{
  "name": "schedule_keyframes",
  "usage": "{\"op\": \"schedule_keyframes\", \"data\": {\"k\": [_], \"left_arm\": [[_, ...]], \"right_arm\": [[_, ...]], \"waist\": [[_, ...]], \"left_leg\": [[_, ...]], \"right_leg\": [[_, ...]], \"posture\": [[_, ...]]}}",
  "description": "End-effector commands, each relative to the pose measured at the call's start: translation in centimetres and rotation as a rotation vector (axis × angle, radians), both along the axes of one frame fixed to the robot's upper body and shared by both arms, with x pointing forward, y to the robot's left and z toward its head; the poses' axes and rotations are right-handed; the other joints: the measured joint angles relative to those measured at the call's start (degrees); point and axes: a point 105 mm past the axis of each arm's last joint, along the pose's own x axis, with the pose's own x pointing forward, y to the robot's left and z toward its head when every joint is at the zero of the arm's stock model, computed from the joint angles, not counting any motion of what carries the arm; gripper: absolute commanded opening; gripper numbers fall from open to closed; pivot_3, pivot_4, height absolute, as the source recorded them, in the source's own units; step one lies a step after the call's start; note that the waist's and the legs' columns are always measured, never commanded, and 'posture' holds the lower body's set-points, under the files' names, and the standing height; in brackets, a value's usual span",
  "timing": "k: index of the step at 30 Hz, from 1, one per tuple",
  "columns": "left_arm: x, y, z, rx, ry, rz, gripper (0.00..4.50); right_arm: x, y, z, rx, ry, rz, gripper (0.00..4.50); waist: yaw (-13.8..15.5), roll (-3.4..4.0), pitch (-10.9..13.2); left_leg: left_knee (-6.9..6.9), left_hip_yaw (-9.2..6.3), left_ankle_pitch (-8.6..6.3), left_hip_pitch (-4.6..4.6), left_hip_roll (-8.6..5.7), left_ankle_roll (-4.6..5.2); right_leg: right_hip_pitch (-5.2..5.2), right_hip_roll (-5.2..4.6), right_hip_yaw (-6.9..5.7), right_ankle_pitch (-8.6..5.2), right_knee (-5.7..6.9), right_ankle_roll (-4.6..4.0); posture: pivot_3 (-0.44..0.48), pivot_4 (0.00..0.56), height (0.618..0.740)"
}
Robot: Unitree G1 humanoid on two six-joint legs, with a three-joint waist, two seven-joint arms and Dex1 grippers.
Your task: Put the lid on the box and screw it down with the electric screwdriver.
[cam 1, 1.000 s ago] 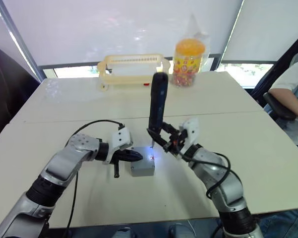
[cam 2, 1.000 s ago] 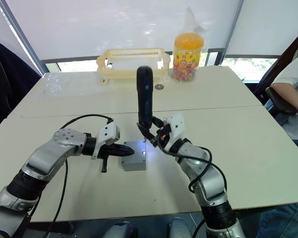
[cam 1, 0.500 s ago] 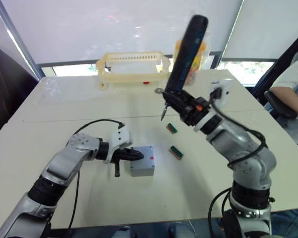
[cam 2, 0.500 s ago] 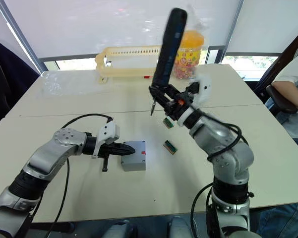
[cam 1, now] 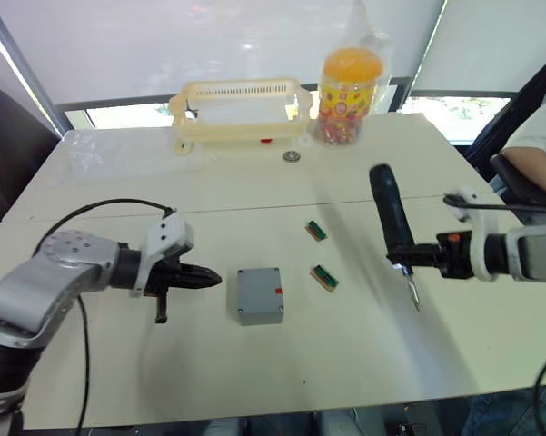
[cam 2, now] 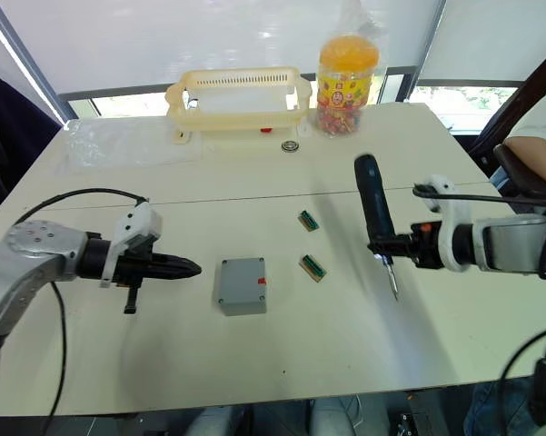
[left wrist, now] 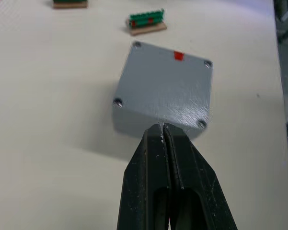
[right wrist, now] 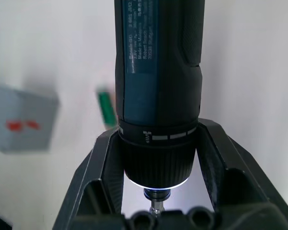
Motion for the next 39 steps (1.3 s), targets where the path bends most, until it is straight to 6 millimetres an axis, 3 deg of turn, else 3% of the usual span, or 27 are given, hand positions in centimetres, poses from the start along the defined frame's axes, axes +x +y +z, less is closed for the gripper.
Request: {"op": "schedule_keyframes", "data": {"k": [1, 6, 20, 25, 26, 28, 33, 36, 39], "left_arm": [[-2.0, -0.3, 0.3, 0.047, 0.005, -0.088, 0.00], [-2.3, -1.3, -1.0, 0.050, 0.012, -0.116, 0.00], [-1.7, -2.3, -1.8, 0.004, 0.026, -0.096, 0.00], [-0.9, -1.7, -1.9, -0.008, 0.030, -0.052, 0.00], [-0.9, -1.7, -1.7, -0.020, 0.033, -0.048, 0.00], [-0.8, -1.6, -1.6, -0.028, 0.029, -0.043, 0.00], [0.6, -0.6, -0.8, -0.092, 0.001, 0.056, 0.00], [1.7, 1.4, -0.6, -0.157, -0.008, 0.192, 0.00], [1.5, 3.8, -1.4, -0.184, 0.011, 0.309, 0.00]], "right_arm": [[-0.8, 0.1, 0.1, 0.067, 0.060, 0.025, 1.75], [-0.7, -0.7, -2.9, 0.066, 0.178, -0.061, 1.75], [0.3, -2.5, -5.8, 0.007, 0.274, -0.220, 1.75], [0.7, -2.6, -6.0, 0.004, 0.273, -0.230, 4.21], [0.9, -2.6, -5.9, -0.002, 0.266, -0.232, 4.48], [1.1, -2.6, -5.9, -0.004, 0.259, -0.236, 4.48], [2.3, -3.4, -3.9, -0.090, 0.084, -0.250, 4.48], [2.2, -3.5, -1.8, -0.161, -0.147, -0.112, 4.48], [2.1, -3.3, 0.4, -0.193, -0.461, 0.020, 4.48]], "waist": [[0.0, -0.02, 0.0], [0.4, -0.10, 0.1], [0.2, -0.14, 0.1], [0.2, -0.20, 0.1], [0.2, -0.21, 0.1], [0.3, -0.24, 0.0], [0.5, -0.26, 0.0], [0.5, -0.17, 0.1], [0.2, -0.22, 0.1]], "left_leg": [[0.01, 0.03, 0.00, 0.02, 0.00, 0.00], [0.20, 0.04, 0.03, 0.05, 0.01, -0.03], [0.41, 0.17, 0.03, 0.10, 0.03, -0.04], [0.66, 0.11, 0.02, 0.16, 0.04, -0.03], [0.73, 0.09, 0.01, 0.16, 0.04, -0.01], [0.81, 0.06, 0.00, 0.16, 0.03, 0.00], [0.88, 0.02, 0.00, 0.16, 0.00, 0.01], [0.87, 0.00, 0.00, 0.10, -0.01, 0.01], [0.84, -0.05, -0.09, 0.13, 0.03, 0.14]], "right_leg": [[0.02, 0.00, 0.03, 0.00, -0.02, 0.00], [0.16, 0.06, -0.01, 0.00, -0.01, -0.08], [0.21, 0.11, 0.01, 0.04, 0.21, -0.03], [0.42, 0.17, 0.00, 0.04, 0.25, -0.04], [0.48, 0.17, -0.01, 0.04, 0.24, -0.03], [0.55, 0.17, -0.01, 0.05, 0.21, -0.02], [0.63, 0.15, -0.02, 0.09, 0.17, 0.04], [0.52, 0.15, -0.06, 0.09, 0.22, 0.10], [0.51, 0.16, -0.17, 0.08, 0.30, 0.17]], "posture": [[0.000, 0.150, 0.740], [0.000, 0.150, 0.740], [0.000, 0.150, 0.740], [0.000, 0.150, 0.740], [0.000, 0.150, 0.740], [0.000, 0.150, 0.740], [0.000, 0.150, 0.740], [0.000, 0.150, 0.740], [0.000, 0.150, 0.740]]}}
